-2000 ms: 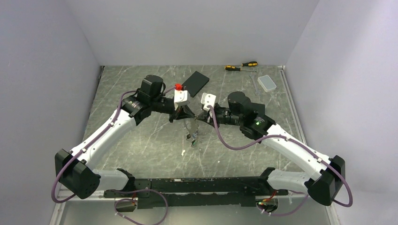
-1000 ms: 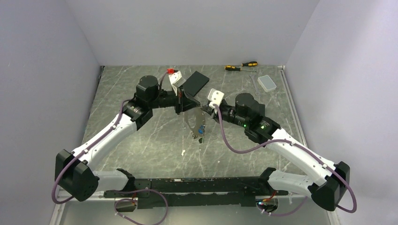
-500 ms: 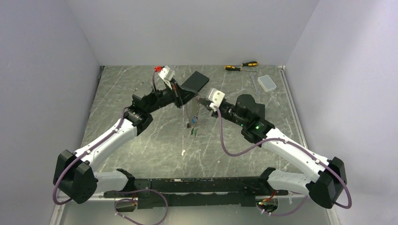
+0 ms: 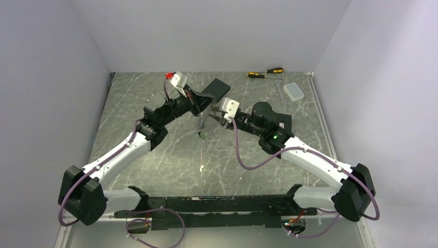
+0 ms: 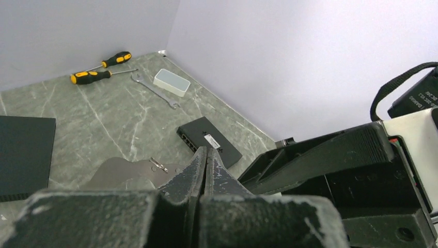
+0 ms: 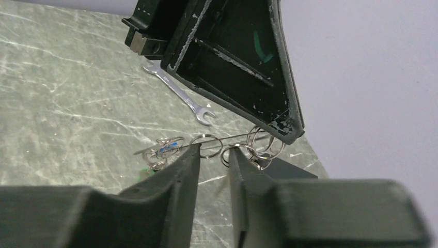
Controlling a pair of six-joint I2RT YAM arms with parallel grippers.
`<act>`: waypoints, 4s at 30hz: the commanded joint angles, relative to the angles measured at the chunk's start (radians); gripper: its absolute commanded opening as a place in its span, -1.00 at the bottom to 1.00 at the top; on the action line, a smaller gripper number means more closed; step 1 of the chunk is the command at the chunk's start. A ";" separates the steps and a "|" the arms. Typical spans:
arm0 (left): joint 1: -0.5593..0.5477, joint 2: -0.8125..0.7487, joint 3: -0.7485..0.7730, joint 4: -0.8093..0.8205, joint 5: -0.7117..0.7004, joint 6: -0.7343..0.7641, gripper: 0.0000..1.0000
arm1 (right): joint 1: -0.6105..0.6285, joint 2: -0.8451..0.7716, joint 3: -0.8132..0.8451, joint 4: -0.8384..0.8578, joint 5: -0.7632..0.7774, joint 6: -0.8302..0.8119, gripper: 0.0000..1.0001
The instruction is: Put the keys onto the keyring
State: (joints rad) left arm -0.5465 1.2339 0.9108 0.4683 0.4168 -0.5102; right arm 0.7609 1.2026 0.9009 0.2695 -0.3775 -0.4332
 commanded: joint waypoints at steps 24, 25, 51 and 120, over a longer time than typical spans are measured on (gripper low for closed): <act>-0.001 -0.062 -0.125 0.664 0.366 0.055 -1.00 | -0.062 -0.364 0.029 -0.241 -0.020 0.218 0.16; -0.001 -0.062 -0.127 0.673 0.382 0.057 -1.00 | -0.068 -0.365 0.037 -0.222 -0.028 0.228 0.15; -0.001 -0.037 -0.116 0.672 0.491 0.104 -1.00 | -0.117 -0.146 0.280 -0.393 -0.428 0.233 -0.32; -0.097 0.109 -0.106 0.317 -0.046 0.430 0.68 | -0.115 0.131 0.551 -0.647 0.251 0.597 -1.00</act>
State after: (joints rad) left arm -0.6239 1.3193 0.7502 0.7456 0.4541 -0.0589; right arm 0.6441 1.3441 1.3872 -0.4217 -0.1719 0.1234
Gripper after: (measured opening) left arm 0.859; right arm 0.016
